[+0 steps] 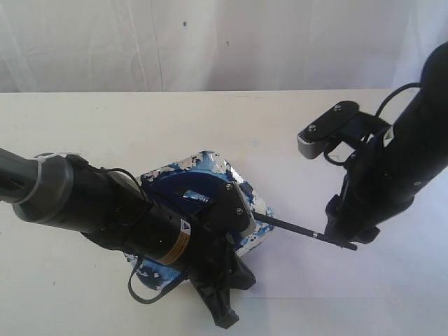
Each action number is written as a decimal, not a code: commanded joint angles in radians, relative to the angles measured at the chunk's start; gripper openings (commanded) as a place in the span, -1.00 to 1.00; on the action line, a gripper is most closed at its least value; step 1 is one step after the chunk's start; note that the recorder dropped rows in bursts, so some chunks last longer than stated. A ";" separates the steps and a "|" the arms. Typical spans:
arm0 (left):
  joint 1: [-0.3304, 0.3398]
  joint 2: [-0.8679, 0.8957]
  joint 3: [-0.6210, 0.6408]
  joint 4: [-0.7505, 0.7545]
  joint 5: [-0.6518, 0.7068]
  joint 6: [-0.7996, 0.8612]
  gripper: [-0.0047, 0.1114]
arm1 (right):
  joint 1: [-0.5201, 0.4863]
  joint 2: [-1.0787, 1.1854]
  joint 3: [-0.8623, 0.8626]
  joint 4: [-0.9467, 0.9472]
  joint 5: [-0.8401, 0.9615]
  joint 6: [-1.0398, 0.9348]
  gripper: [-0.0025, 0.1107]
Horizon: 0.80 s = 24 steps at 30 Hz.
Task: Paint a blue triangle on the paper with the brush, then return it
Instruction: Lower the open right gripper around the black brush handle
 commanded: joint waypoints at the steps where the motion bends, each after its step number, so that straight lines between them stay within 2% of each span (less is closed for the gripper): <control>1: -0.003 -0.003 0.001 0.002 0.008 -0.006 -0.92 | 0.024 0.058 -0.004 -0.045 -0.080 0.005 0.12; 17: -0.003 -0.003 0.001 0.002 0.010 -0.006 -0.92 | 0.024 0.212 -0.004 -0.059 -0.184 0.005 0.12; 24: -0.003 -0.003 0.001 0.002 0.010 -0.006 -0.92 | 0.024 0.245 -0.004 -0.057 -0.246 0.005 -0.03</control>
